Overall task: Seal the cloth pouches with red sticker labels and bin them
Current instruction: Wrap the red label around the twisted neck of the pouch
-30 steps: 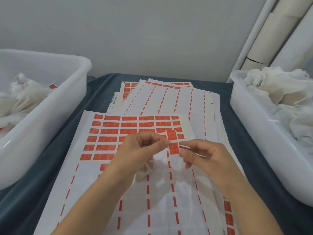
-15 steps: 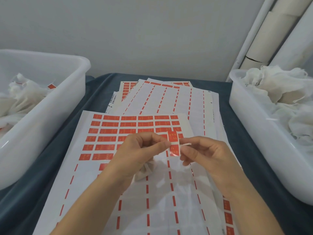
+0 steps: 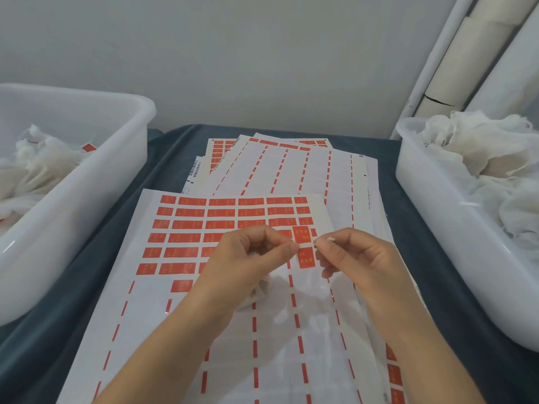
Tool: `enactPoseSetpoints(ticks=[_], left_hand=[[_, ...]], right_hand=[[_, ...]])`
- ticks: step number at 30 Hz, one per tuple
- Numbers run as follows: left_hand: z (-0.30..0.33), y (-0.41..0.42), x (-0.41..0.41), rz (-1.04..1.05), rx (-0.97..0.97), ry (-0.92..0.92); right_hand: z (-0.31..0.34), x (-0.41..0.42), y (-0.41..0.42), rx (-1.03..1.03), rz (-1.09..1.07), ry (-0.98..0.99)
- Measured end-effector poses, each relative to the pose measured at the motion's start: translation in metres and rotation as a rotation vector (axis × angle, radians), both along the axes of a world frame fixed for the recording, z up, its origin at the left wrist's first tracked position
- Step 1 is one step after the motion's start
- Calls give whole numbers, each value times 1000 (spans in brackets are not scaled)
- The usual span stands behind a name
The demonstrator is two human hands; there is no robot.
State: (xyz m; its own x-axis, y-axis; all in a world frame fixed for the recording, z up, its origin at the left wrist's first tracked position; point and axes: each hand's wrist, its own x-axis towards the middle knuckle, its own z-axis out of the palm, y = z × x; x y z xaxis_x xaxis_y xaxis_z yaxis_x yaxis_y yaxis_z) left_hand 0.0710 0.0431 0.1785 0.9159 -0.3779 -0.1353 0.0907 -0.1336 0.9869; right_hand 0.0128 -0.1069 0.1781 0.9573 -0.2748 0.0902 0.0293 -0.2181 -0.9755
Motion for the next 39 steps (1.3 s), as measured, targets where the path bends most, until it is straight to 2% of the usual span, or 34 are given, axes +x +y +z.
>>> enactPoseSetpoints(ticks=[8, 11, 17, 21, 23, 30, 33, 35, 39], left_hand=[[0, -2, -2, -10, -28, -29], [3, -3, -5, -10, -14, -96], [1, -6, -8, 51, 187, -529], [-4, -4, -9, 77, 247, -1010], [-8, -4, -11, 79, 238, -1070], [-9, -4, -10, 76, 227, -1052], [-10, -5, -11, 45, 178, -987], [-8, -5, -13, 33, 121, -844], [0, -6, -16, 86, -79, -313]], right_hand=[[1, 1, 2, -22, -19, -2], [1, 1, 0, 12, -61, 0], [-2, 0, -3, 94, -95, 45], [-2, 0, -3, 104, -63, 74], [0, -1, -4, 89, -50, 60], [6, -5, -2, -53, -8, -44], [5, -6, -1, -89, -37, -95], [5, -5, 2, -25, -62, -142], [4, -5, 2, 141, -112, -195]])
